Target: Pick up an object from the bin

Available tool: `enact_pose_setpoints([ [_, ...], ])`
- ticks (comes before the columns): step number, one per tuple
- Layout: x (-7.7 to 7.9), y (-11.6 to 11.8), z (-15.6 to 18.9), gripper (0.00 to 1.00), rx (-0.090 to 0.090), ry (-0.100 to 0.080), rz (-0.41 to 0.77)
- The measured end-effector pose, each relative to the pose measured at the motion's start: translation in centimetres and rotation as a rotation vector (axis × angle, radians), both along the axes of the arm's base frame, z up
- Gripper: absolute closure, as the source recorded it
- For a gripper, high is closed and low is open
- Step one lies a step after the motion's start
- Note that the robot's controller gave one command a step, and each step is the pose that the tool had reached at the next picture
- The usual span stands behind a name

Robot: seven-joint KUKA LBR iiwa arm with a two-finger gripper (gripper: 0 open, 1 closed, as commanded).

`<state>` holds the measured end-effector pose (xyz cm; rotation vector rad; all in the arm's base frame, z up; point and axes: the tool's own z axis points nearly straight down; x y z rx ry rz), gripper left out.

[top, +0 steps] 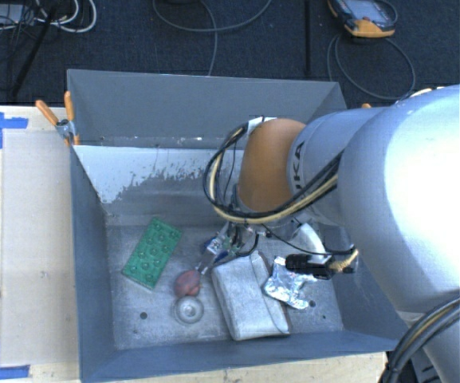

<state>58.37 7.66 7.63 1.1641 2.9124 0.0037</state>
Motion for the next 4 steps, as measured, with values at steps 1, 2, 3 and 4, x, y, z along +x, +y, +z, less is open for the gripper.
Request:
enact_pose_setpoints([
  [1, 0.7, -0.6, -0.2, 0.0, 0.008, 0.004, -0.134],
  [2, 1.0, -0.8, 0.1, 1.0, 0.005, -0.006, -0.134],
  [3, 1.4, -1.4, 7.5, 1.0, 0.001, 0.003, -0.33],
  [4, -3.4, -0.3, 2.3, 1.0, 0.0, 0.007, -0.058],
])
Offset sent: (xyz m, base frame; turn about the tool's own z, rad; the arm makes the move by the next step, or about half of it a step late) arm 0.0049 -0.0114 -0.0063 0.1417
